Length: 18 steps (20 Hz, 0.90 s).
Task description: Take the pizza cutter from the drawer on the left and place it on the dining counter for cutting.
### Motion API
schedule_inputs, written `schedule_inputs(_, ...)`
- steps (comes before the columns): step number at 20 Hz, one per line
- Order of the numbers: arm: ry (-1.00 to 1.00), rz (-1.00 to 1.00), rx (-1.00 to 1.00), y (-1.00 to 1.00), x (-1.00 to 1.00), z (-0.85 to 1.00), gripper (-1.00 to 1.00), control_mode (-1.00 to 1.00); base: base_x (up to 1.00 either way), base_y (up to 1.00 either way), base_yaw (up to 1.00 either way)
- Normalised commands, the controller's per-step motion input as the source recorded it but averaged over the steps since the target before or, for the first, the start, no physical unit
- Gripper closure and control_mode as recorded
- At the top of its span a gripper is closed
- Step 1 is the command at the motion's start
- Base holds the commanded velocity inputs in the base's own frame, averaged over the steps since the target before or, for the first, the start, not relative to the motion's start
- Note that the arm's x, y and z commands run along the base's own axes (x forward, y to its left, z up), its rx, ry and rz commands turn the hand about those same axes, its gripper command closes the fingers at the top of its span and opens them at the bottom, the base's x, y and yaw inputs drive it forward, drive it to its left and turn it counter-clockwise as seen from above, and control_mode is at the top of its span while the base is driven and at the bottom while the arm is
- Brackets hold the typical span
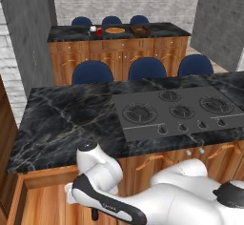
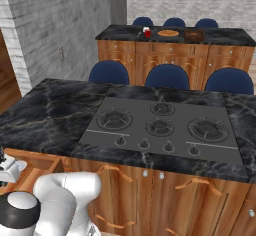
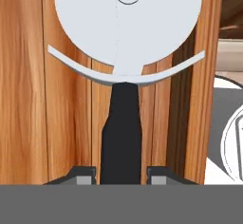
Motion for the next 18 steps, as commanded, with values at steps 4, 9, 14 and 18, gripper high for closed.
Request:
schedule_inputs(4,0.00,0.02,0.00,-0.43,-0.05,0.76,1.00,-1.00,0.00,0.00,0.00)
schedule_inputs(9,-0.01,0.00,0.00,-0.47,-0.04,0.82,1.00,-1.00,0.00,0.00,0.00)
schedule_inputs(14,0.00,0.00,0.00,-0.48,0.00,0.95,1.00,-1.00,0.00,0.00,0.00)
schedule_inputs(18,0.00,0.00,0.00,-0.62,0.04,0.99,1.00,-1.00,0.00,0.00,0.00)
